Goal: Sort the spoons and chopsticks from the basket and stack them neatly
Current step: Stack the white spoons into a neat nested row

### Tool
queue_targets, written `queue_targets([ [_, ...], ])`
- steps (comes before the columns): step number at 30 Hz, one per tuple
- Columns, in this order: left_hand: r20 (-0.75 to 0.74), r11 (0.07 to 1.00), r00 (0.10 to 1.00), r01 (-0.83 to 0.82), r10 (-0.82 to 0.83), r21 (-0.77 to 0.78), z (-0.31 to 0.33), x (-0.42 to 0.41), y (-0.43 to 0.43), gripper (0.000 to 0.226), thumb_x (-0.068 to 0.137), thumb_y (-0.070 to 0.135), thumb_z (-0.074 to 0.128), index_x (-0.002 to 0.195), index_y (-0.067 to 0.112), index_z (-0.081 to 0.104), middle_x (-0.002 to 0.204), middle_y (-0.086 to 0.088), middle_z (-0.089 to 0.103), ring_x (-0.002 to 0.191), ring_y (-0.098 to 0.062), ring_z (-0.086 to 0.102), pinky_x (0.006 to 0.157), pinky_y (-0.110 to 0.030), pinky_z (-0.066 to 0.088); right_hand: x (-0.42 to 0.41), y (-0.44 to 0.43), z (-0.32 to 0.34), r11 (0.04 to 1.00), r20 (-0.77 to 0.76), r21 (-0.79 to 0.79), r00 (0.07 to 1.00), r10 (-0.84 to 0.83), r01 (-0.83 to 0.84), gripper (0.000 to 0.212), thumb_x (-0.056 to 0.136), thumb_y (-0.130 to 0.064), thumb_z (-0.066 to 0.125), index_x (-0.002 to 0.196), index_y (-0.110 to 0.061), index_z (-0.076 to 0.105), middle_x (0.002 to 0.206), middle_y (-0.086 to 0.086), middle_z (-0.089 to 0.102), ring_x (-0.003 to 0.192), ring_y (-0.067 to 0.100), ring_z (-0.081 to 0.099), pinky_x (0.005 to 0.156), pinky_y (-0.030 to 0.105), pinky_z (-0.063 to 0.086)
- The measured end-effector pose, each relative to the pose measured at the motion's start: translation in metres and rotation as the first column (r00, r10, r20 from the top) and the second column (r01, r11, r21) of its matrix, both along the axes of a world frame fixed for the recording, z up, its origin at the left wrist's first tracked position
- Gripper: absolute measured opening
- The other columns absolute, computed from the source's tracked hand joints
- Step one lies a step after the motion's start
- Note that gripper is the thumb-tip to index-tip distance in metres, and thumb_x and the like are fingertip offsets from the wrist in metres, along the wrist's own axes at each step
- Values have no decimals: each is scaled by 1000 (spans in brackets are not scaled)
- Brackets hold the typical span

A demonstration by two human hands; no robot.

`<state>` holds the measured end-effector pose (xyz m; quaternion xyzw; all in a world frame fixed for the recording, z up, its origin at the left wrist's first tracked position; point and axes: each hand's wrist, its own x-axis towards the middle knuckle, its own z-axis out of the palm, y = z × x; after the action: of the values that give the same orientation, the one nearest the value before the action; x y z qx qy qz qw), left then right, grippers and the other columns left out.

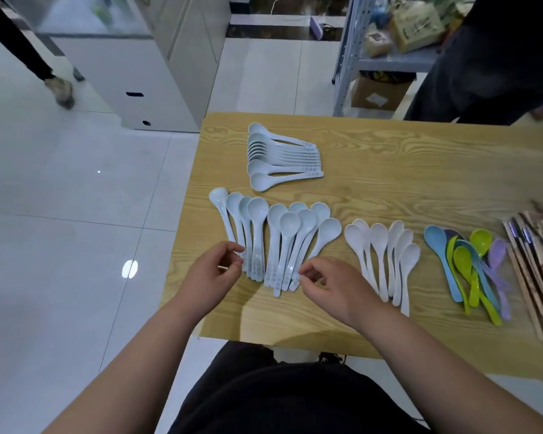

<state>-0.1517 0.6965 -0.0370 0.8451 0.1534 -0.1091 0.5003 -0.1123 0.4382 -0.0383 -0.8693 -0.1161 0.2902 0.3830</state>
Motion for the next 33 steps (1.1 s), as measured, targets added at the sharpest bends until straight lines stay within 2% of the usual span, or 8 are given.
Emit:
queue_targets([
  [3, -63, 995, 998, 9, -3, 99, -17, 23, 33, 18, 96, 21, 59, 111, 31, 62, 91, 7, 66, 83, -4, 61, 70, -22, 50, 6, 21, -18, 985, -33, -62, 986, -161, 159, 19, 96, -32, 60, 114, -26, 63, 100, -15, 62, 94, 2, 61, 74, 20, 48],
  [8, -127, 984, 989, 100, -81, 147, -38, 67, 66, 19, 96, 26, 56, 115, 29, 57, 94, 7, 65, 83, -10, 63, 63, -26, 45, 18, 47, -56, 870, -50, -229, 887, -459, 437, 59, 85, -46, 66, 138, -27, 45, 127, 2, 58, 108, 19, 60, 84, 38, 54],
  [12, -97, 947, 960, 277, -264, 163, -51, 87, 56, 19, 96, 25, 56, 115, 27, 57, 91, 9, 64, 76, -4, 62, 61, -23, 44, 20, 65, -71, 792, -47, -296, 820, -571, 535, 60, 88, -43, 70, 139, -26, 41, 129, 6, 50, 89, 17, 55, 63, 30, 45],
  [15, -85, 883, 905, 425, -416, 201, -58, 100, 37, 31, 92, 24, 58, 123, 25, 54, 104, 8, 62, 81, -8, 62, 65, -27, 49, 17, 69, -76, 752, -46, -319, 783, -620, 577, 57, 93, -33, 67, 141, -25, 39, 132, 6, 50, 79, 12, 51, 54, 22, 38],
  [21, -51, 707, 787, 579, -615, 406, -64, 139, -9, 45, 92, 27, 59, 135, 17, 49, 126, -7, 52, 106, -27, 59, 77, -37, 50, 9, 67, -77, 745, -65, -324, 772, -632, 583, 49, 92, -29, 65, 135, -25, 43, 124, 5, 59, 92, 19, 58, 69, 33, 47],
  [26, -207, 497, 698, 656, -685, 569, -69, 164, -43, 30, 98, 27, 52, 125, 12, 50, 118, -9, 50, 102, -34, 58, 69, -37, 38, 4, 67, -81, 763, -51, -324, 795, -605, 560, 50, 91, -28, 67, 135, -24, 43, 121, 7, 59, 96, 24, 60, 71, 31, 44],
  [30, -175, 538, 732, 620, -658, 572, -68, 167, -50, 10, 96, 20, 48, 100, 13, 54, 101, -6, 53, 93, -29, 58, 65, -35, 36, 1, 54, -79, 774, -36, -336, 814, -579, 536, 41, 91, -22, 62, 129, -26, 45, 114, 2, 59, 85, 20, 58, 64, 30, 46],
  [33, -90, 785, 837, 539, -539, 307, -52, 153, -49, 11, 89, 18, 58, 85, 10, 50, 86, -5, 61, 81, -26, 60, 58, -31, 39, -7, 39, -74, 794, 0, -221, 815, -580, 566, 31, 94, -23, 58, 123, -25, 51, 114, -1, 57, 86, 15, 56, 60, 26, 40],
])
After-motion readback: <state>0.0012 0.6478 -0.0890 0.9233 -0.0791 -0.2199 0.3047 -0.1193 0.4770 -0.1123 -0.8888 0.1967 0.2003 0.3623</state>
